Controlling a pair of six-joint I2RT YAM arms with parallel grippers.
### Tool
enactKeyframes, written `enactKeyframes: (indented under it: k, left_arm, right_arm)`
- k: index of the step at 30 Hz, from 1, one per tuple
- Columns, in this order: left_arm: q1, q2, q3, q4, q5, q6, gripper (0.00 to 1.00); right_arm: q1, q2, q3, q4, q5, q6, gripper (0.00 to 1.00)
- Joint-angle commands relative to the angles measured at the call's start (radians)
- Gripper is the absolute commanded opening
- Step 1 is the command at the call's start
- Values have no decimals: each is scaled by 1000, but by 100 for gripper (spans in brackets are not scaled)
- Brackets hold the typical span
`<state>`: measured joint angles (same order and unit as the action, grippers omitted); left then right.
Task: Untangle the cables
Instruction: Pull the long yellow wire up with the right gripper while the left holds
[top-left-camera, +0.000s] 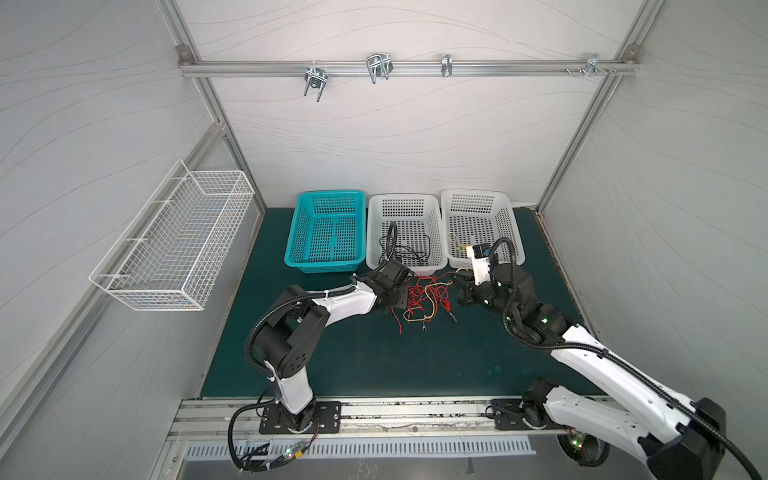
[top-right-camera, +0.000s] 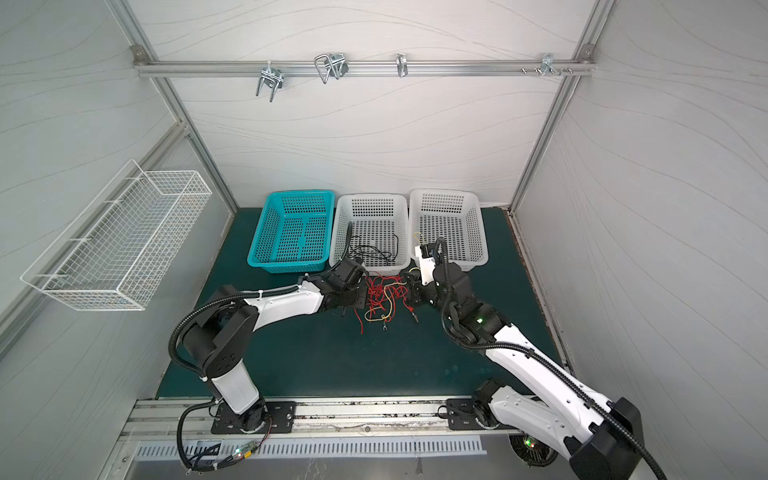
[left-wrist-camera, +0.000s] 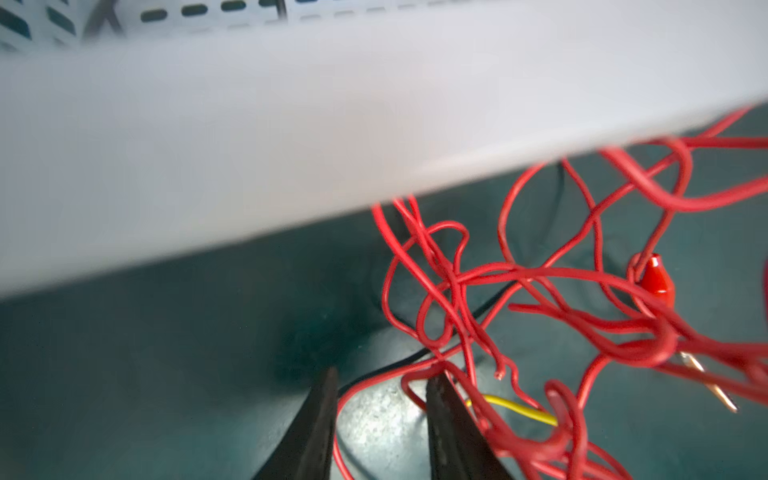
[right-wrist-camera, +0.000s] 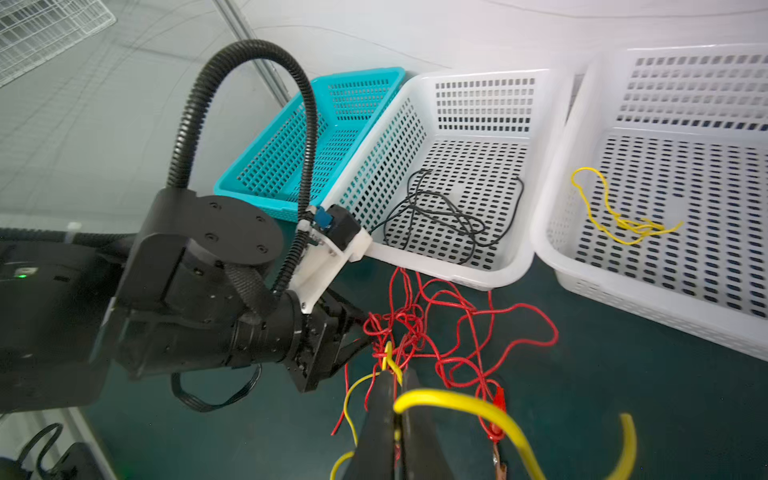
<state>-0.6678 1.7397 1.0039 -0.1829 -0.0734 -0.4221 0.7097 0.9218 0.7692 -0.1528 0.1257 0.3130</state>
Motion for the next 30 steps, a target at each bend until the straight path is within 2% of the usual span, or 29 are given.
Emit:
enactKeyframes:
  k: [1,15,21,26,30]
  left_arm:
    - [16,-12,-14,-63,-85,-4,36]
    - [8,-244,-97,31,134,140,45]
    - [6,-310,-121,53,205,180,54]
    - [-9,-328,-116,106,261,191,56]
    - [-42,-298,-86,107,261,228,58]
  right_arm:
    - [-10,-61,36,43,122,-32,0]
    - [77,134,93,118,113,-86,0]
    - [83,184,131,136,97,-87,0]
    - [84,204,147,153,79,-90,0]
    - [84,216,170,154,65,-91,0]
